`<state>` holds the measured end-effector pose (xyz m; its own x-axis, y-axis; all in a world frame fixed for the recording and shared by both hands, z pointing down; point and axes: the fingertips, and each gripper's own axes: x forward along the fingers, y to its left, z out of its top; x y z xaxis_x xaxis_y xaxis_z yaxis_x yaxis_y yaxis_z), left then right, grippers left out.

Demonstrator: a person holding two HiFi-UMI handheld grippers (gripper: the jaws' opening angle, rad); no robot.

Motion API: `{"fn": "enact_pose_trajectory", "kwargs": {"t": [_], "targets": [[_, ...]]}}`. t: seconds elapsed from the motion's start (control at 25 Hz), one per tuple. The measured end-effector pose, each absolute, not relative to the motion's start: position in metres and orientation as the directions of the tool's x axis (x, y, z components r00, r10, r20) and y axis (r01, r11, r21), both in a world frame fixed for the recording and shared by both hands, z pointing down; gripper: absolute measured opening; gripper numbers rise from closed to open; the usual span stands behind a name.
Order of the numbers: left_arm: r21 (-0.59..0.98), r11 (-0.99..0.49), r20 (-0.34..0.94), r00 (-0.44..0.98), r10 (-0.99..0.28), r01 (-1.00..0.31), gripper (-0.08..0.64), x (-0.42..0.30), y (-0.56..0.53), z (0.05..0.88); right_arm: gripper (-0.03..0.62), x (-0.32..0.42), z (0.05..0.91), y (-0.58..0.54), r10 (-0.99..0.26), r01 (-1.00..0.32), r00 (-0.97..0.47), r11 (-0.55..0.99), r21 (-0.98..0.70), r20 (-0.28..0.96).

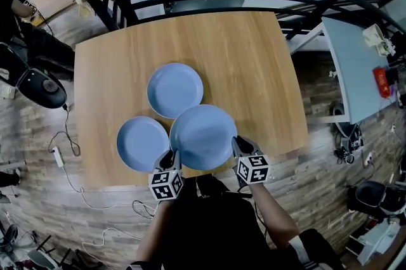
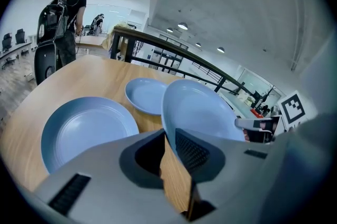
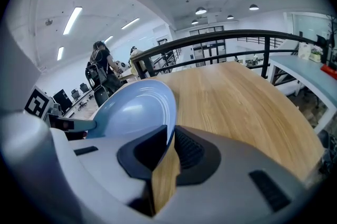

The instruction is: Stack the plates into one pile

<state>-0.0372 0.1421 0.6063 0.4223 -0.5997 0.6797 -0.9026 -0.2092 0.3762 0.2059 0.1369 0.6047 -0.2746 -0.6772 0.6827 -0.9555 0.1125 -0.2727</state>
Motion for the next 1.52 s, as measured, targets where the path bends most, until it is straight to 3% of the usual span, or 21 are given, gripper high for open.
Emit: {"fn": "enact_pose_trajectory", "kwargs": {"t": [1.52], "targets": [[0.466, -0.202, 0.608, 0.478, -0.634, -0.861, 0.072, -0.141, 0.050, 0.582, 0.057, 0.102, 0.559, 0.043, -0.711, -0.976, -0.205, 0.098, -0.193, 0.673]]}}
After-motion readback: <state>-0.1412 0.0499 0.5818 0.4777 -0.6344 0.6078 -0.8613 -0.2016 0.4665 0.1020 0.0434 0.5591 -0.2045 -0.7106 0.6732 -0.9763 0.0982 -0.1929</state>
